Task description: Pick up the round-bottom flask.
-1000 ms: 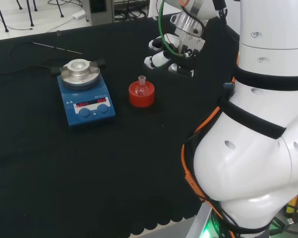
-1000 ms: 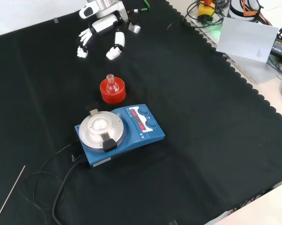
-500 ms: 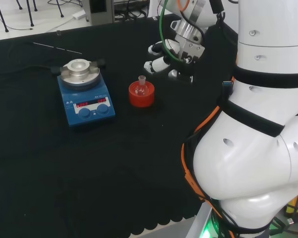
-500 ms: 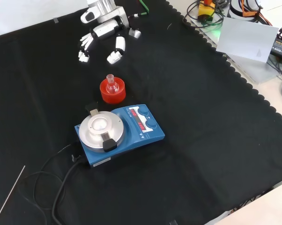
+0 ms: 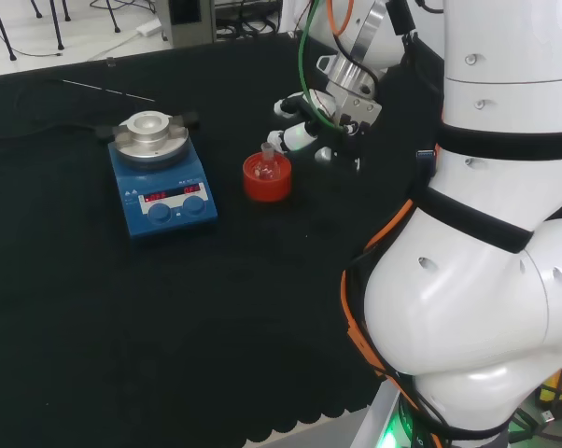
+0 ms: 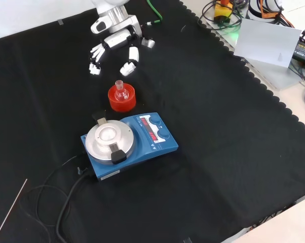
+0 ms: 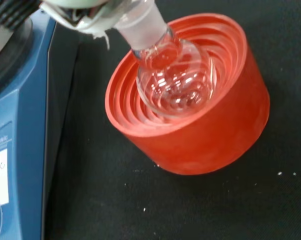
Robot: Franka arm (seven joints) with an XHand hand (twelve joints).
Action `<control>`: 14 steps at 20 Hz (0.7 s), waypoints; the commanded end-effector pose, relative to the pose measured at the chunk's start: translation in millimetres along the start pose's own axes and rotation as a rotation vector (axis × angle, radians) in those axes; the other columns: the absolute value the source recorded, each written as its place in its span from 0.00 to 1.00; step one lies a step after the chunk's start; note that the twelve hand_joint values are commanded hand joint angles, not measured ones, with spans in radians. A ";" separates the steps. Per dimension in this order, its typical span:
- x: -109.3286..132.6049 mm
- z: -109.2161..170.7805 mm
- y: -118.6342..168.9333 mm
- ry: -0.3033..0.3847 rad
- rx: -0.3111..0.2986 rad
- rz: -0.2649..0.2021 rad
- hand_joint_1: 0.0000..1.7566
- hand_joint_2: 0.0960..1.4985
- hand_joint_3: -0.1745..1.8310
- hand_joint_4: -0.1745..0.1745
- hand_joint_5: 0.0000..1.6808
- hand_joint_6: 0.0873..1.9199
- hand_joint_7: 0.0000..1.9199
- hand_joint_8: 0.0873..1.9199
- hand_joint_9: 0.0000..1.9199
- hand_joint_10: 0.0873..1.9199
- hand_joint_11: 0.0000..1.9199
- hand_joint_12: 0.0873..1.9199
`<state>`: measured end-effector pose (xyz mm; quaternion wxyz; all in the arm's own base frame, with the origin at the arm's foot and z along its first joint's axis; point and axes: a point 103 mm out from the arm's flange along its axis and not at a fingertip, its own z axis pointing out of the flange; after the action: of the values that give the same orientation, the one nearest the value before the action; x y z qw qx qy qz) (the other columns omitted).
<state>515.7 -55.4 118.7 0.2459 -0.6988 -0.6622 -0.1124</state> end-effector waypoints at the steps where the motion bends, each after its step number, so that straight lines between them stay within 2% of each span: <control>1: -3.5 14.0 0.7 0.014 -0.005 -0.015 0.50 0.32 0.50 0.47 0.31 0.00 0.13 0.29 0.19 0.31 0.00 0.71; 14: -5.6 40.7 -1.1 0.073 -0.030 -0.042 0.51 0.31 0.51 0.48 0.32 0.00 0.13 0.29 0.19 0.31 0.00 0.71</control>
<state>509.5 -43.2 86.3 0.2570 -0.6864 -0.6643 -0.1467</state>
